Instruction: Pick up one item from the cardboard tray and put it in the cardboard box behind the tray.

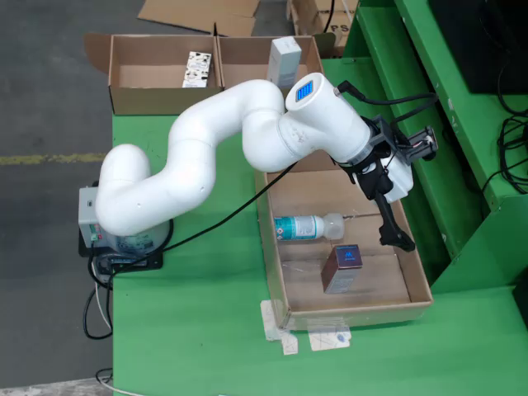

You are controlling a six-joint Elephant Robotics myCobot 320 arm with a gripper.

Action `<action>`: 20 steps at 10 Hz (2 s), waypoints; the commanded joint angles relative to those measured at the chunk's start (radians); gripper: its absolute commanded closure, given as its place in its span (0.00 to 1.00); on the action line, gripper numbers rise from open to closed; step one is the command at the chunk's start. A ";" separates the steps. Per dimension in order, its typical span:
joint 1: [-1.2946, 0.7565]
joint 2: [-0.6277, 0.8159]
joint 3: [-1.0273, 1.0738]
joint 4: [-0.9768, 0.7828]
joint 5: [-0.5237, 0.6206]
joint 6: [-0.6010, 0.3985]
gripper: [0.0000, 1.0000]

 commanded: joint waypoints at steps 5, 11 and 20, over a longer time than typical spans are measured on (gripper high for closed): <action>-0.025 0.009 -0.241 -0.212 0.212 -0.035 0.00; -0.010 0.062 -0.436 -0.118 0.188 -0.027 0.00; -0.010 0.053 -0.480 -0.080 0.172 -0.017 0.00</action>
